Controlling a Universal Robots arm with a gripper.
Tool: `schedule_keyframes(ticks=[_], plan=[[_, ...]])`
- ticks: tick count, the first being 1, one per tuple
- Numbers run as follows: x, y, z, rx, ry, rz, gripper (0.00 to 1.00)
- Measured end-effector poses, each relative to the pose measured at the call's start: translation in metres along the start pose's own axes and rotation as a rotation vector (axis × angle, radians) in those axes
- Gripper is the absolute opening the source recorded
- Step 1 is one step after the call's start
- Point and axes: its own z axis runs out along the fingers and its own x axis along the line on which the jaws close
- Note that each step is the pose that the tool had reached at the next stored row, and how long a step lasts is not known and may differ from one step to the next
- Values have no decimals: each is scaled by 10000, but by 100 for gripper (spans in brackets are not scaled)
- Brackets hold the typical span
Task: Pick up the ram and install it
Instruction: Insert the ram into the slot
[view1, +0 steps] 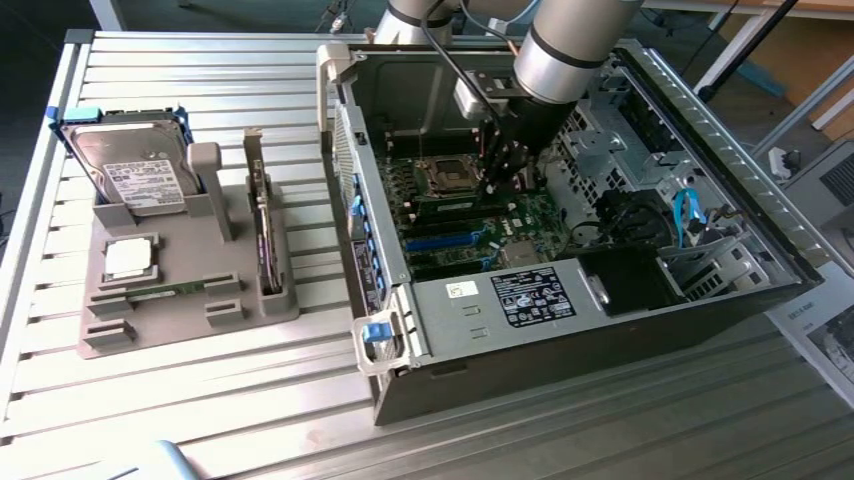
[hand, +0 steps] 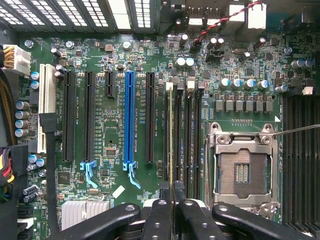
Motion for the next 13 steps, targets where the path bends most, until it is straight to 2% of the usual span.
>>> schedule_keyframes(ticks=[13], plan=[[0, 0, 1, 5, -12, 210, 12]])
